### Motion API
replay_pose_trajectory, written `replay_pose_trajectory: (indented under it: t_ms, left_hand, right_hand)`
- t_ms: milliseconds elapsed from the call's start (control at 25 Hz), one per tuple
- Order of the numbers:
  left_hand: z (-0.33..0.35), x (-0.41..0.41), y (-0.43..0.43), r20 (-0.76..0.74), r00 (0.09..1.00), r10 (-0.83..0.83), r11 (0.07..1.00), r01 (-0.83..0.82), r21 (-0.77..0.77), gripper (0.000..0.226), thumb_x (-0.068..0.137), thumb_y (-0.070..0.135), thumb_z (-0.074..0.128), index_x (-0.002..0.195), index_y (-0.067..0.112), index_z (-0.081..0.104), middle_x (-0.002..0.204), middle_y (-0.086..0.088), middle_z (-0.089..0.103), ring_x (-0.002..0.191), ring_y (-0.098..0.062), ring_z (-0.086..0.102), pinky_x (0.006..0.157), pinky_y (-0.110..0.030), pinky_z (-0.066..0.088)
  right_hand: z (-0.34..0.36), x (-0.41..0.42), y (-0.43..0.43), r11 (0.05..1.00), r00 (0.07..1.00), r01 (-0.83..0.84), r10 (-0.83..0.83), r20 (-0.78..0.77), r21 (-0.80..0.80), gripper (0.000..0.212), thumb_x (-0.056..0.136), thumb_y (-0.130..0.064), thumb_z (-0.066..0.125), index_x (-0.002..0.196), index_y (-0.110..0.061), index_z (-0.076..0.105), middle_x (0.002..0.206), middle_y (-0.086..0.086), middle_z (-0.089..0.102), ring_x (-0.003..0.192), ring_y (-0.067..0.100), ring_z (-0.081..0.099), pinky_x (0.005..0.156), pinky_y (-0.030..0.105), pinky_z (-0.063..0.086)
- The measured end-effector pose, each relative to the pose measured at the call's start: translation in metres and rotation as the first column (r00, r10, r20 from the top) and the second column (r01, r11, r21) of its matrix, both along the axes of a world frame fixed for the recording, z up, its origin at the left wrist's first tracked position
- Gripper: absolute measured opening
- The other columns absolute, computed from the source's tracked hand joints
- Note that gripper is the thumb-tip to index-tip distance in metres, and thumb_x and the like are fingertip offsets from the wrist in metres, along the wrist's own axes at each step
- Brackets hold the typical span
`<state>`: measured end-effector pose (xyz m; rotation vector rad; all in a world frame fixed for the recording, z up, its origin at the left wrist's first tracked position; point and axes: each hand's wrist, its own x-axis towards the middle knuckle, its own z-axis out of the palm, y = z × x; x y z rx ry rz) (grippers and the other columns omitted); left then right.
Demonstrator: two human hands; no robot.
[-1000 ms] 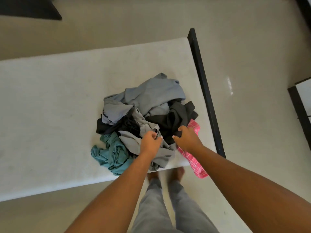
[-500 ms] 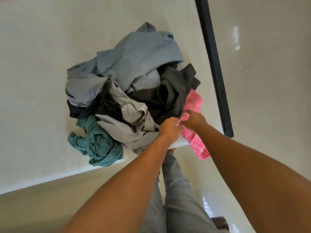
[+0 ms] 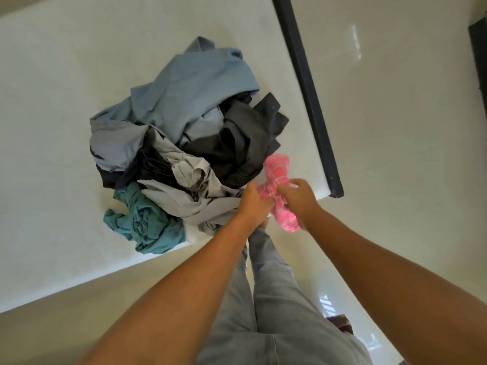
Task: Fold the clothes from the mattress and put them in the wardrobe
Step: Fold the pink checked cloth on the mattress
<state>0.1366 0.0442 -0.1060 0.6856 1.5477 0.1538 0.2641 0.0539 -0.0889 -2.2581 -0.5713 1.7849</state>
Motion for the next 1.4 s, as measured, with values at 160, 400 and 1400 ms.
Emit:
replay_pose_trajectory:
  t_ms: [160, 400, 1400]
  left_hand:
    - [0.055, -0.028, -0.017, 0.248, 0.969, 0.013, 0.995, 0.012, -0.098, 0.087, 0.088, 0.031, 0.08, 0.155, 0.014, 0.027, 0.144, 0.006, 0.048, 0.122, -0.013, 0.056, 0.1, -0.031, 0.049]
    - [0.109, -0.098, -0.054, 0.35, 0.849, 0.397, 0.916, -0.339, -0.215, 0.066, 0.084, 0.049, 0.08, 0.136, 0.013, 0.06, 0.125, -0.009, 0.073, 0.114, -0.025, 0.068, 0.11, -0.051, 0.049]
    - [0.198, -0.472, -0.216, 0.352, 0.815, 0.461, 0.807, -0.55, 0.215, 0.029, 0.094, 0.027, 0.072, 0.121, 0.017, 0.066, 0.11, -0.01, 0.078, 0.1, -0.028, 0.075, 0.087, -0.047, 0.061]
  right_hand:
    - [0.055, 0.011, -0.024, 0.999, 0.969, 0.037, -0.03, -0.247, 0.023, 0.028, 0.095, -0.016, 0.059, 0.122, -0.009, 0.063, 0.114, 0.015, 0.072, 0.107, 0.035, 0.071, 0.094, 0.051, 0.059]
    - [0.118, -0.035, -0.016, 1.0, 0.861, 0.01, -0.014, -0.508, -0.011, 0.037, 0.095, -0.02, 0.061, 0.131, -0.011, 0.056, 0.122, 0.025, 0.068, 0.116, 0.044, 0.065, 0.101, 0.06, 0.052]
    - [0.168, -0.391, -0.195, 0.831, 0.888, -0.348, 0.44, -0.132, 0.433, 0.088, 0.081, -0.004, 0.074, 0.149, -0.043, 0.033, 0.12, 0.008, 0.064, 0.108, 0.035, 0.067, 0.095, 0.056, 0.057]
